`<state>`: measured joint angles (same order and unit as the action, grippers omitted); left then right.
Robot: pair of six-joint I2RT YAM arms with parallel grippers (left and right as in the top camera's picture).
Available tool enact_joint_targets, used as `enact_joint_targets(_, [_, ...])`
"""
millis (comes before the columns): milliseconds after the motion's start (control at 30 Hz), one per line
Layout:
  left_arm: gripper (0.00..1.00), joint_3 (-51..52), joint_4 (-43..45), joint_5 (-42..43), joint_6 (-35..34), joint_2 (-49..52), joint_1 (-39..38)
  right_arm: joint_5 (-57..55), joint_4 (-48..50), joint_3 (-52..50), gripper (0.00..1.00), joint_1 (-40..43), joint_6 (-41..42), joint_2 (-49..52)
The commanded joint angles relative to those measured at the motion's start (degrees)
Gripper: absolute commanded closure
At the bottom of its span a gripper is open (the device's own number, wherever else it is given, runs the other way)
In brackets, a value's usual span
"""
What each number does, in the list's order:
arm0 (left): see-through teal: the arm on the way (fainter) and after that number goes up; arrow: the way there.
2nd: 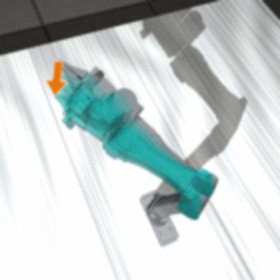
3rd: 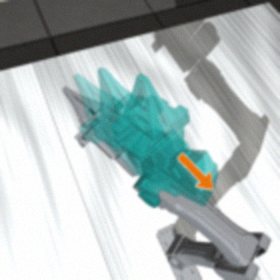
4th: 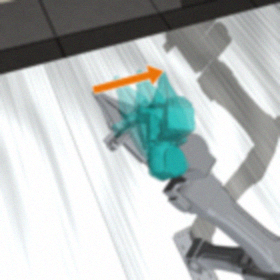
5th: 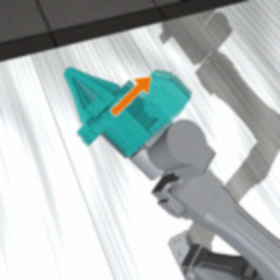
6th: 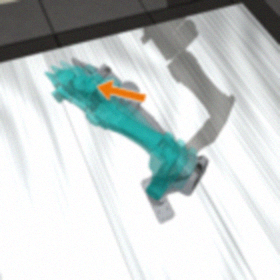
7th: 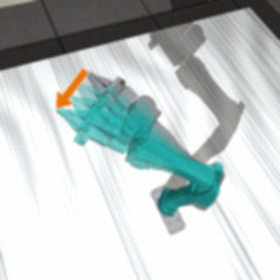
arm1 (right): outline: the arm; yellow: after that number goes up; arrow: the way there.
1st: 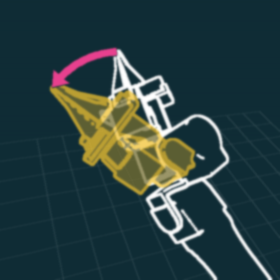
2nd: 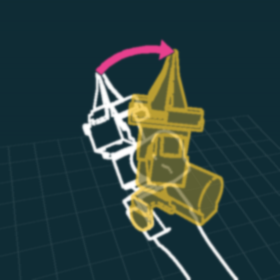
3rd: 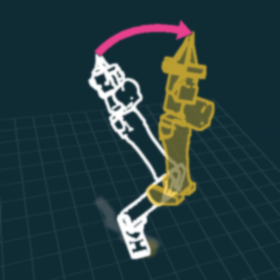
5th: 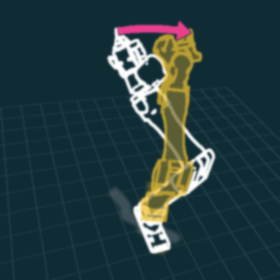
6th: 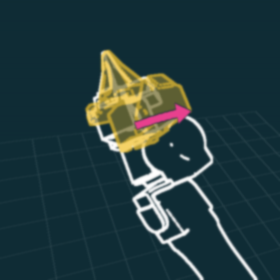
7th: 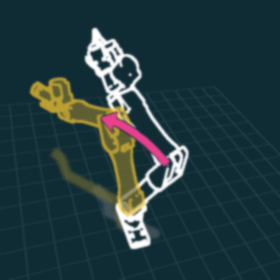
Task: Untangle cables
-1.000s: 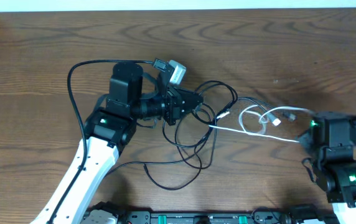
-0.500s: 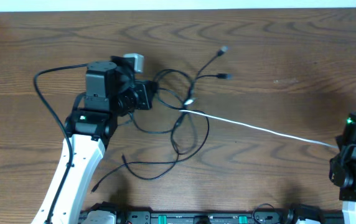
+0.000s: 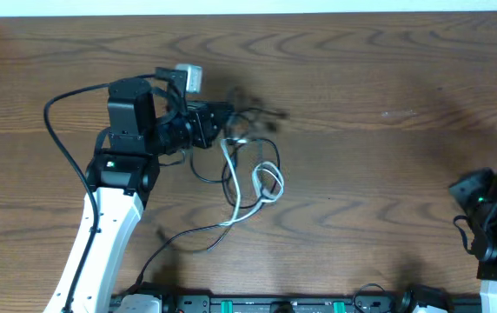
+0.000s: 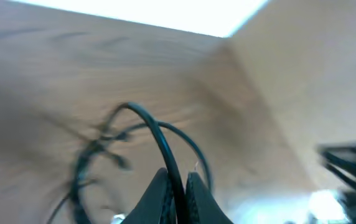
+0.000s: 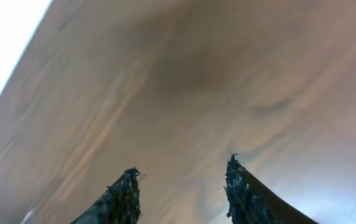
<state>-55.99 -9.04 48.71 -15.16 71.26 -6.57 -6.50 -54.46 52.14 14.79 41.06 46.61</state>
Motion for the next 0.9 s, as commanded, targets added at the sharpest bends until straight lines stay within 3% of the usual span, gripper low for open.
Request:
enact_joint_targets(0, [0.92,-0.7,4.7,18.6,1.6,-0.2,0.0,25.2,2.5,1.2,0.53,0.2,-14.6,-0.3])
enact_joint_targets(133, [0.92,-0.7,9.8,25.0,1.5,-0.2,0.0,46.9,5.4,1.2,0.38,0.2,-24.4,-0.3])
enact_joint_targets(433, [0.92,-0.7,17.1,25.7,-2.8,-0.2,-0.7,68.2,3.8,0.5,0.39,0.1,-26.1,-0.2])
enact_joint_targets(633, [0.93,-0.7,26.4,23.1,-9.3,-0.2,-5.2,69.6,6.4,-2.8,0.38,-1.3,-18.4,-0.1])
enact_joint_targets(867, [0.93,-0.7,28.1,16.1,-12.2,-0.2,-10.1,67.6,25.6,-9.5,0.39,-4.8,-2.3,1.0])
